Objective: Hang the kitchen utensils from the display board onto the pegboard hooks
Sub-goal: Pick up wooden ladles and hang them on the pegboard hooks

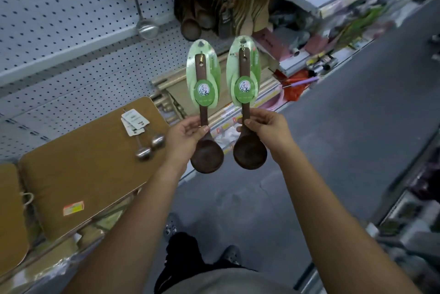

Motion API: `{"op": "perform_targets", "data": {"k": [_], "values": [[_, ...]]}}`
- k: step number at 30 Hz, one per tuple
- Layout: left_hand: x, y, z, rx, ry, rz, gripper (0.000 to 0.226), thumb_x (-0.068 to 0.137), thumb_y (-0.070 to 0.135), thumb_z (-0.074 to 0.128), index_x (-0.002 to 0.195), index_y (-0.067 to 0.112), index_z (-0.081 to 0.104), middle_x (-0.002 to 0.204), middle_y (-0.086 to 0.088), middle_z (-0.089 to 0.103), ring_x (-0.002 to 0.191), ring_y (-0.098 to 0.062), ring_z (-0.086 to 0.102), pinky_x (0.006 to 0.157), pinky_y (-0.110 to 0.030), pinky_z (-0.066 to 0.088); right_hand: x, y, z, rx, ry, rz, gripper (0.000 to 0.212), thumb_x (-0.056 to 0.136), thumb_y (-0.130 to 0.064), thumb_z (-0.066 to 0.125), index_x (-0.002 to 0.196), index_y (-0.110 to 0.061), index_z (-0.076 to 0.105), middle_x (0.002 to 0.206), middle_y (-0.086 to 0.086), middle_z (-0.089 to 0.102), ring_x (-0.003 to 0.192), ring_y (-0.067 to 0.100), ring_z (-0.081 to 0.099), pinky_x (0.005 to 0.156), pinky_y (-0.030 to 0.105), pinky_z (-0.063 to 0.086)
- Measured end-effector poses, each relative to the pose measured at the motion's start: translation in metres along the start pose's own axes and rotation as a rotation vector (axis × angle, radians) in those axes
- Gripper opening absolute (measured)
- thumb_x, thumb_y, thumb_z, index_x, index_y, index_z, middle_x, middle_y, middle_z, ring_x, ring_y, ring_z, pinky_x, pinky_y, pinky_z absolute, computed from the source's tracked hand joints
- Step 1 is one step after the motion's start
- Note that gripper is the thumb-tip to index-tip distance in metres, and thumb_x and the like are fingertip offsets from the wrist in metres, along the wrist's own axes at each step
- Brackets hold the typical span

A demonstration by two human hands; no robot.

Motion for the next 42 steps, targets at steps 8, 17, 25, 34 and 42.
{"op": "perform_targets", "data": {"k": [8, 17, 25, 34, 42], "values": [[0.002, 0.022, 0.053, -0.025, -0.004, 0.025, 0.039, 0.082, -0.005, 0.071, 0.119, 0.006, 0.066, 0.096, 0.004, 0.073, 0.084, -0.003, 0.070, 0.086, -0.022, 0.055, 0.015, -0.014, -0.061, -0.023, 0.014, -0.025, 0.023, 0.092, 0.010, 0.059, 0.107, -0.002, 0.071, 0.091, 0.012, 0.077, 0.082, 0.021, 0.076, 0.078, 0.027, 0.061], [0.056, 0.027, 0.062, -0.044, 0.119, -0.005, 0.039, 0.082, -0.002, 0.073, 0.119, 0.010, 0.067, 0.099, 0.003, 0.074, 0.091, -0.012, 0.070, 0.084, -0.022, 0.055, 0.089, -0.034, -0.051, -0.059, -0.125, 0.010, 0.024, 0.090, 0.010, 0.061, 0.108, -0.002, 0.071, 0.093, 0.012, 0.078, 0.085, 0.027, 0.076, 0.078, 0.031, 0.060], [0.079, 0.033, 0.062, -0.069, 0.214, -0.019, 0.037, 0.083, -0.003, 0.071, 0.114, 0.016, 0.068, 0.099, 0.006, 0.075, 0.094, -0.011, 0.070, 0.078, -0.014, 0.054, 0.139, -0.046, -0.034, -0.105, -0.238, 0.024, 0.024, 0.090, 0.010, 0.061, 0.111, -0.001, 0.070, 0.095, 0.013, 0.077, 0.089, 0.027, 0.076, 0.087, 0.037, 0.060], [0.093, 0.048, 0.090, -0.110, 0.427, 0.014, 0.034, 0.083, -0.005, 0.070, 0.112, 0.012, 0.070, 0.099, 0.006, 0.077, 0.093, -0.006, 0.071, 0.081, -0.016, 0.055, 0.196, -0.071, -0.044, -0.153, -0.477, -0.056, 0.024, 0.091, 0.010, 0.058, 0.095, -0.007, 0.074, 0.088, 0.017, 0.076, 0.081, 0.021, 0.072, 0.088, 0.036, 0.057], [0.094, 0.059, 0.141, -0.149, 0.634, 0.038, 0.033, 0.082, -0.007, 0.070, 0.105, 0.016, 0.072, 0.091, 0.010, 0.077, 0.084, -0.002, 0.071, 0.072, -0.012, 0.054, 0.241, -0.107, -0.069, -0.137, -0.650, -0.112, 0.028, 0.091, 0.011, 0.059, 0.099, -0.013, 0.073, 0.090, 0.012, 0.078, 0.089, 0.027, 0.075, 0.086, 0.031, 0.058]]}}
Point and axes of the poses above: each hand's wrist, its own x-axis towards the middle knuckle, its own z-axis out of the palm, y = z × x, the point moved 1 cm from there along x, towards the middle knuckle
